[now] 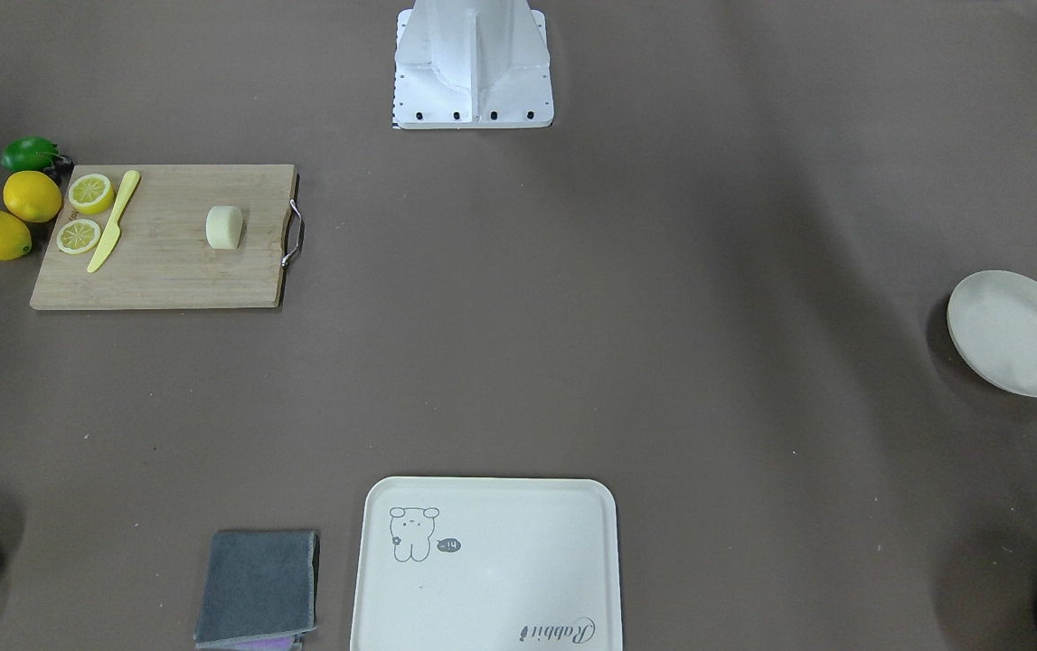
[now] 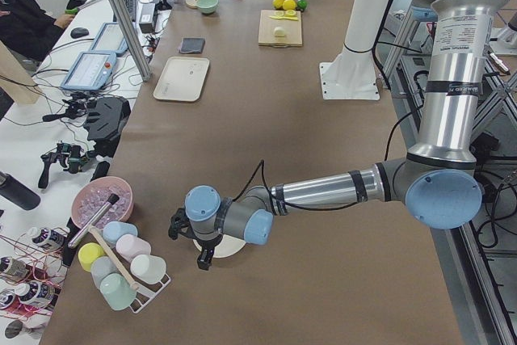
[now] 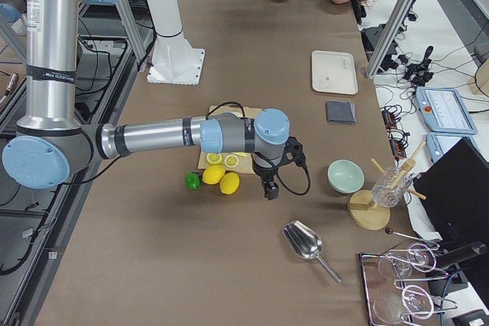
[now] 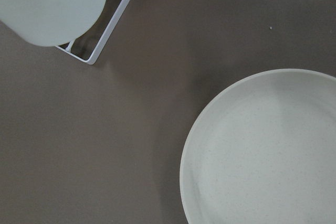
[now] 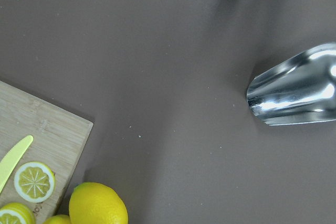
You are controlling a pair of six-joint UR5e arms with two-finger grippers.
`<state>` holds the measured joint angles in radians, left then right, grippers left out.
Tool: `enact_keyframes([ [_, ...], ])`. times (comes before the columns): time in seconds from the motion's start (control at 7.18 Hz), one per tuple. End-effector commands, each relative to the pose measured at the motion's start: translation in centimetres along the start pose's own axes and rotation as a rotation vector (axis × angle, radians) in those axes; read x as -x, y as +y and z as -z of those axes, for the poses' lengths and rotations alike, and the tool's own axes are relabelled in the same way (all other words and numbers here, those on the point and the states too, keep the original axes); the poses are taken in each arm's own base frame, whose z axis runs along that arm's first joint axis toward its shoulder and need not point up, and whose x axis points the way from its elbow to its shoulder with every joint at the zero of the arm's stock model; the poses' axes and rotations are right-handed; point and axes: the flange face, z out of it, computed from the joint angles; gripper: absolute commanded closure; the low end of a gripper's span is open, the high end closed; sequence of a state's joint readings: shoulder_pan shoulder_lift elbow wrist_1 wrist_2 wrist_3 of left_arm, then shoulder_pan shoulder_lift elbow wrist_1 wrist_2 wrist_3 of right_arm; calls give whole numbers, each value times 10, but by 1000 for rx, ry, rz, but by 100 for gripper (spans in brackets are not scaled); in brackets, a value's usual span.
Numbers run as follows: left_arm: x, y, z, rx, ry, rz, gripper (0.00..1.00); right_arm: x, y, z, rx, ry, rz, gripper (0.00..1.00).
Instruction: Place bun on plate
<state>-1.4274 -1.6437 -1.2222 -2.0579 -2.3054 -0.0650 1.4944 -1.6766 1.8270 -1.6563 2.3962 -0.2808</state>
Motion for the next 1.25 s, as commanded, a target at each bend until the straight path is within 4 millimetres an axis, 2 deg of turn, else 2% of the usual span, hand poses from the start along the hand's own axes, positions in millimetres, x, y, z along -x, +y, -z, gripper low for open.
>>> enact_keyframes([
  [0.0,-11,2,-28,18,10,8,10,5,-2,-3,0,-27,-49,0],
  [0.42,-2,14,-47,55,11,24,16,7,-3,-7,7,-33,-51,0],
  [0.7,-2,14,-49,60,13,27,31,9,-4,-8,11,-25,-46,0],
  [0.98,-17,12,-61,82,15,2,29,12,-5,-10,17,-22,-37,0],
  [1.11,-23,10,-64,86,19,-10,19,12,-6,-11,18,-23,-36,0],
])
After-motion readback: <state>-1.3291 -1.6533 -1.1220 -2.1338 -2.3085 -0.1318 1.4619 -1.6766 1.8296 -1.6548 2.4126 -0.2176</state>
